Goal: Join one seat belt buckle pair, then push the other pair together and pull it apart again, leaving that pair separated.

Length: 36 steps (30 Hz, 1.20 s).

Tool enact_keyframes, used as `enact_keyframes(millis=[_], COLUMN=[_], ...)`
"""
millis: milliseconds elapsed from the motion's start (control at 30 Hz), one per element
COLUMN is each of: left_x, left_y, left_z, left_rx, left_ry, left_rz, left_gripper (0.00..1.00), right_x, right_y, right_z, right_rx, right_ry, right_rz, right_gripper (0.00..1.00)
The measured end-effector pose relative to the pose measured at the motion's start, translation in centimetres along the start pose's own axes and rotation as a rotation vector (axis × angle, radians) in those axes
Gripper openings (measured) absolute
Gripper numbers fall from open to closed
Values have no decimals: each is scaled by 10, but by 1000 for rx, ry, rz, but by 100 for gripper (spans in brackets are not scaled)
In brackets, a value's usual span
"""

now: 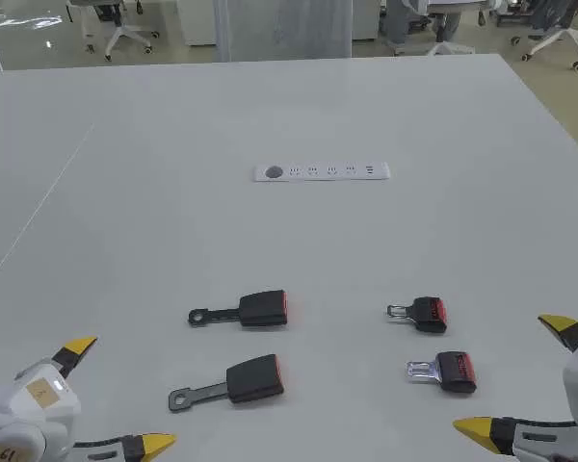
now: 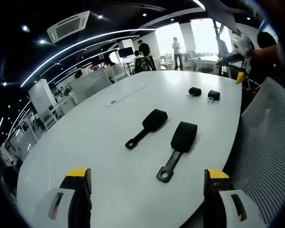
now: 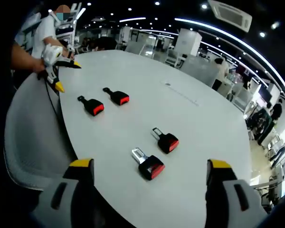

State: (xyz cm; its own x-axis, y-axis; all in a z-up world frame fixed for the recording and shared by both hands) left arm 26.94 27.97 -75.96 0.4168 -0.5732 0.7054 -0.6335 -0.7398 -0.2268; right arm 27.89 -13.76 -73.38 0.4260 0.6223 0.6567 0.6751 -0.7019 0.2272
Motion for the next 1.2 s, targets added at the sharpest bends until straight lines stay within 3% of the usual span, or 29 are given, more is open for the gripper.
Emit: enact_keyframes(millis=[500,800,1200], left_x=[0,1,-3], left_y=[0,-1,0], left_z=[1,0,2], left_rx=[-2,1,-6], left_ry=[-1,10,-13], left_rz=[-4,-8,-8], left_gripper=[100,100,100], right_x=[4,2,2], right_y=[-3,-7,-8], right_z=[7,8,13], right_rx=[24,33,63], right_ry=[-3,-33,-33], right_rz=[-26,-13,-23], right_gripper=[100,100,100])
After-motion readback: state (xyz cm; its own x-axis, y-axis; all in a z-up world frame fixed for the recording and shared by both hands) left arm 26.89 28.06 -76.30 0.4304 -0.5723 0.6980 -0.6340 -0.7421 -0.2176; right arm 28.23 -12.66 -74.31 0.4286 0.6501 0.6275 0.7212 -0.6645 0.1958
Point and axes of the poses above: the centre of the closed fingertips' face, and the gripper's own axes: z roughly forward along the fingers, y roughly to its right, x roughly out of its top, the point moved 2 cm from there along -z, roughly backward along the fingers, and after that the axes turned 5 degrees about -y, right-handed, at the moved point
